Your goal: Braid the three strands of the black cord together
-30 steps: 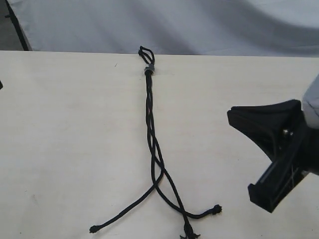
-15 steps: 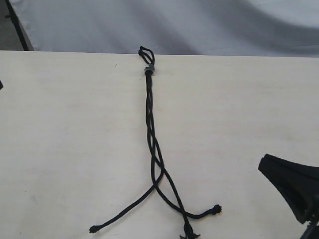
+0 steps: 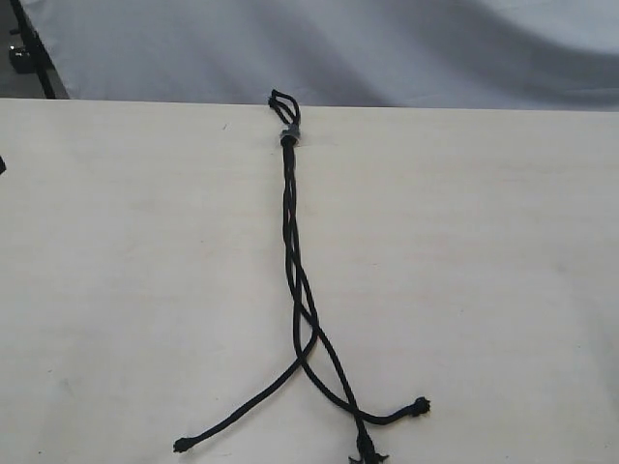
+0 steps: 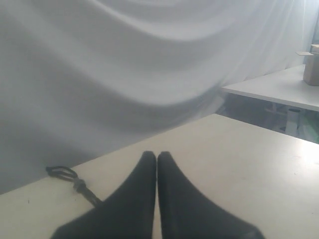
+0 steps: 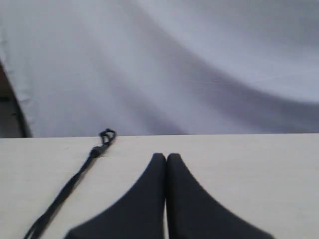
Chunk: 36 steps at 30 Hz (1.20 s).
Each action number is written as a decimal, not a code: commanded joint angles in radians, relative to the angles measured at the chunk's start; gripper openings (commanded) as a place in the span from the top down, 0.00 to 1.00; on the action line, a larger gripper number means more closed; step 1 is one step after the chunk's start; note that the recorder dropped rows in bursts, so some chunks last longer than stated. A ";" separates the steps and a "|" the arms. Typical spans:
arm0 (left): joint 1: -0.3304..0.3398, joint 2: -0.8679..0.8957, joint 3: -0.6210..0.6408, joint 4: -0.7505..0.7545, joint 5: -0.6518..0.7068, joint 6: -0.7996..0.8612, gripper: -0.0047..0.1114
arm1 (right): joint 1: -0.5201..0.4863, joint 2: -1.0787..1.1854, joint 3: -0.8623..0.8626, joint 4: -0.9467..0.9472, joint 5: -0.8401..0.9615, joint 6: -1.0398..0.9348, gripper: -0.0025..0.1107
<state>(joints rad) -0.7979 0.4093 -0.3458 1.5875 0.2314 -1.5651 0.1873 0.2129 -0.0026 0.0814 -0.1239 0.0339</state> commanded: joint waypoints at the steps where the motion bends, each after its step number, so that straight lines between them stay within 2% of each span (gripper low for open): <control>1: -0.002 -0.006 0.001 0.000 0.003 -0.001 0.95 | -0.138 -0.043 0.003 0.000 0.059 0.009 0.98; 10: -0.002 -0.006 0.001 0.000 0.003 -0.001 0.95 | -0.173 -0.213 0.003 -0.004 0.194 -0.034 0.98; 19: -0.002 -0.006 0.001 0.000 0.003 -0.001 0.95 | -0.173 -0.213 0.003 -0.004 0.263 -0.034 0.98; 36: -0.002 -0.006 0.001 0.000 0.003 -0.001 0.95 | -0.173 -0.213 0.003 -0.004 0.264 -0.019 0.98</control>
<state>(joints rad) -0.7979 0.4093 -0.3454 1.5875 0.2314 -1.5651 0.0196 0.0062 -0.0026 0.0814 0.1387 0.0099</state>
